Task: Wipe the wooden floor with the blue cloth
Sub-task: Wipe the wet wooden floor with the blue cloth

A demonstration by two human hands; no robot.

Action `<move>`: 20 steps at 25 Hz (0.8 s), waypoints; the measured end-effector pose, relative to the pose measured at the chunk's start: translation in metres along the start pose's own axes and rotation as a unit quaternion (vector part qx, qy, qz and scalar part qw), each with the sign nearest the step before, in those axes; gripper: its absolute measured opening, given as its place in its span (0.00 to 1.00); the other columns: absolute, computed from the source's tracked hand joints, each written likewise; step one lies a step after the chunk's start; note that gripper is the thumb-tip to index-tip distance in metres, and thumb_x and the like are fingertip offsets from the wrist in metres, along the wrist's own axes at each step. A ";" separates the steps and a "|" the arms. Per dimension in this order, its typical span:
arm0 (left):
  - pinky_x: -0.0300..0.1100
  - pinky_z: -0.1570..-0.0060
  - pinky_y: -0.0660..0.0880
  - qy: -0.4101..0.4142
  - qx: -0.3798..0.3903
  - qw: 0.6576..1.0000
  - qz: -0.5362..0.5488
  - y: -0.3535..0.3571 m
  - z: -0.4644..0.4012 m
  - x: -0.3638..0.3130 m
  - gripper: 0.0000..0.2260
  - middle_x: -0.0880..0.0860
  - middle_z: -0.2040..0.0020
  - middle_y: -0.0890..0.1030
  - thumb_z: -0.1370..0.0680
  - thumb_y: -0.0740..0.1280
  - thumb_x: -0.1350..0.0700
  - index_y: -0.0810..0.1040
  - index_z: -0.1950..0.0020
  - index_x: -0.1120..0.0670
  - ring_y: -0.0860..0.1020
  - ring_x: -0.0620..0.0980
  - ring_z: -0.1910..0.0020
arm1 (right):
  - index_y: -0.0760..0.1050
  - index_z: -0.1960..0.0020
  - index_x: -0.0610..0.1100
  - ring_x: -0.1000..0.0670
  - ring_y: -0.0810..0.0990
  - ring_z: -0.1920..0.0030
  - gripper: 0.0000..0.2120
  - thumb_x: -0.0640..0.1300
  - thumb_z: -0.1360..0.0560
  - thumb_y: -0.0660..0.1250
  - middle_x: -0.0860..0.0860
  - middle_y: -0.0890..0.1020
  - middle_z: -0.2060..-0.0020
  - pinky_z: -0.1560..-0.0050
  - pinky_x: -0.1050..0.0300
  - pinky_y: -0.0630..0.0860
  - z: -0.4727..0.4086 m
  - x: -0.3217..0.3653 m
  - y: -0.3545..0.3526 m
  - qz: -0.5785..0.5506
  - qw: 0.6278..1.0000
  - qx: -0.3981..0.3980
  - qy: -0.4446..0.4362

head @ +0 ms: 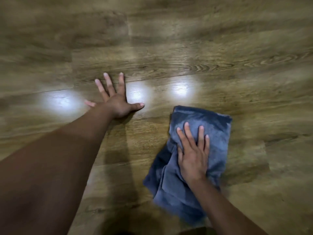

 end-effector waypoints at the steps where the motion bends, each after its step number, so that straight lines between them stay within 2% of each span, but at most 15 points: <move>1: 0.84 0.45 0.35 -0.001 0.004 1.000 0.000 0.001 -0.001 -0.004 0.58 0.46 0.34 0.12 0.40 0.65 0.19 0.22 0.31 0.30 0.17 0.57 0.31 | 0.61 0.21 0.55 0.39 0.50 0.20 0.27 0.52 0.21 0.53 0.55 0.57 0.20 0.23 0.38 0.51 -0.001 0.020 0.006 0.010 1.000 0.006 -0.021; 3: 0.83 0.46 0.33 -0.001 -0.013 0.999 0.032 -0.006 0.005 -0.005 0.55 0.47 0.29 0.16 0.35 0.66 0.23 0.26 0.27 0.32 0.19 0.58 0.29 | 0.61 0.22 0.55 0.40 0.49 0.20 0.27 0.53 0.20 0.53 0.55 0.57 0.20 0.23 0.38 0.52 0.006 0.071 0.015 0.019 0.997 0.010 -0.075; 4: 0.82 0.45 0.31 0.008 -0.022 0.998 0.065 -0.011 0.011 -0.006 0.51 0.47 0.26 0.19 0.31 0.66 0.26 0.31 0.24 0.32 0.20 0.56 0.27 | 0.62 0.22 0.55 0.40 0.50 0.20 0.27 0.53 0.21 0.53 0.55 0.58 0.21 0.24 0.38 0.53 0.013 0.096 0.019 0.016 0.995 0.013 -0.097; 6: 0.76 0.37 0.30 0.058 -0.054 0.983 0.167 -0.020 0.019 0.001 0.37 0.43 0.19 0.33 0.26 0.66 0.34 0.51 0.21 0.31 0.29 0.49 0.21 | 0.64 0.23 0.54 0.40 0.51 0.20 0.27 0.51 0.22 0.54 0.55 0.60 0.21 0.25 0.37 0.56 0.023 0.136 0.024 0.026 0.990 0.014 -0.138; 8: 0.66 0.27 0.40 0.102 -0.162 0.955 0.227 -0.036 0.042 0.054 0.23 0.42 0.17 0.53 0.22 0.66 0.39 0.70 0.27 0.36 0.46 0.44 0.19 | 0.65 0.23 0.54 0.40 0.51 0.20 0.29 0.50 0.24 0.55 0.55 0.61 0.22 0.25 0.37 0.55 0.023 0.153 0.027 0.031 0.987 0.016 -0.155; 9: 0.62 0.26 0.46 0.099 -0.236 0.945 0.203 -0.044 0.060 0.096 0.20 0.43 0.19 0.60 0.21 0.65 0.41 0.74 0.30 0.39 0.52 0.44 0.20 | 0.65 0.23 0.53 0.40 0.51 0.20 0.29 0.49 0.25 0.55 0.54 0.61 0.22 0.25 0.37 0.54 0.021 0.157 0.026 0.026 0.987 0.014 -0.161; 10: 0.62 0.27 0.50 0.062 -0.306 0.934 0.174 -0.049 0.078 0.157 0.18 0.45 0.21 0.64 0.21 0.64 0.42 0.75 0.31 0.41 0.56 0.45 0.21 | 0.66 0.23 0.53 0.40 0.50 0.20 0.29 0.49 0.25 0.54 0.54 0.61 0.22 0.25 0.37 0.53 0.019 0.169 0.027 0.021 0.984 0.014 -0.177; 12: 0.64 0.30 0.55 -0.089 -0.413 0.893 0.154 -0.052 0.117 0.299 0.21 0.50 0.22 0.67 0.21 0.59 0.42 0.75 0.30 0.47 0.59 0.50 0.21 | 0.66 0.24 0.52 0.40 0.51 0.20 0.28 0.50 0.24 0.53 0.54 0.62 0.22 0.25 0.38 0.53 0.010 0.210 0.030 0.022 0.974 0.019 -0.225; 14: 0.69 0.30 0.53 -0.234 -0.444 0.847 0.173 -0.040 0.148 0.411 0.25 0.52 0.21 0.65 0.22 0.56 0.41 0.72 0.28 0.49 0.58 0.53 0.21 | 0.66 0.23 0.54 0.40 0.51 0.20 0.27 0.51 0.22 0.52 0.55 0.62 0.22 0.24 0.38 0.53 -0.008 0.265 0.037 0.025 0.963 0.023 -0.267; 15: 0.71 0.31 0.53 -0.274 -0.440 0.837 0.177 -0.033 0.155 0.441 0.26 0.52 0.21 0.64 0.22 0.56 0.40 0.71 0.27 0.49 0.58 0.54 0.21 | 0.65 0.23 0.54 0.40 0.51 0.20 0.26 0.51 0.21 0.53 0.56 0.61 0.22 0.24 0.39 0.52 -0.018 0.293 0.041 0.027 0.959 0.026 -0.280; 16: 0.72 0.32 0.53 -0.279 -0.439 0.837 0.167 -0.029 0.153 0.451 0.25 0.52 0.21 0.64 0.22 0.56 0.39 0.70 0.27 0.48 0.57 0.54 0.21 | 0.65 0.23 0.55 0.41 0.51 0.20 0.25 0.52 0.21 0.53 0.57 0.60 0.22 0.24 0.39 0.52 -0.028 0.316 0.042 0.027 0.958 0.024 -0.284; 20: 0.71 0.34 0.55 -0.267 -0.443 0.845 0.136 -0.029 0.145 0.449 0.23 0.52 0.21 0.64 0.21 0.57 0.39 0.69 0.28 0.45 0.58 0.54 0.21 | 0.65 0.24 0.56 0.41 0.50 0.20 0.24 0.51 0.19 0.58 0.58 0.60 0.22 0.23 0.39 0.50 -0.068 0.420 0.049 0.004 0.955 0.015 -0.297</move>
Point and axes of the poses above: each hand's wrist, its own z-axis away from the middle knuckle, its own y-axis out of the palm, x = y × z, the point moved 10 cm from there along -z, towards the middle knuckle
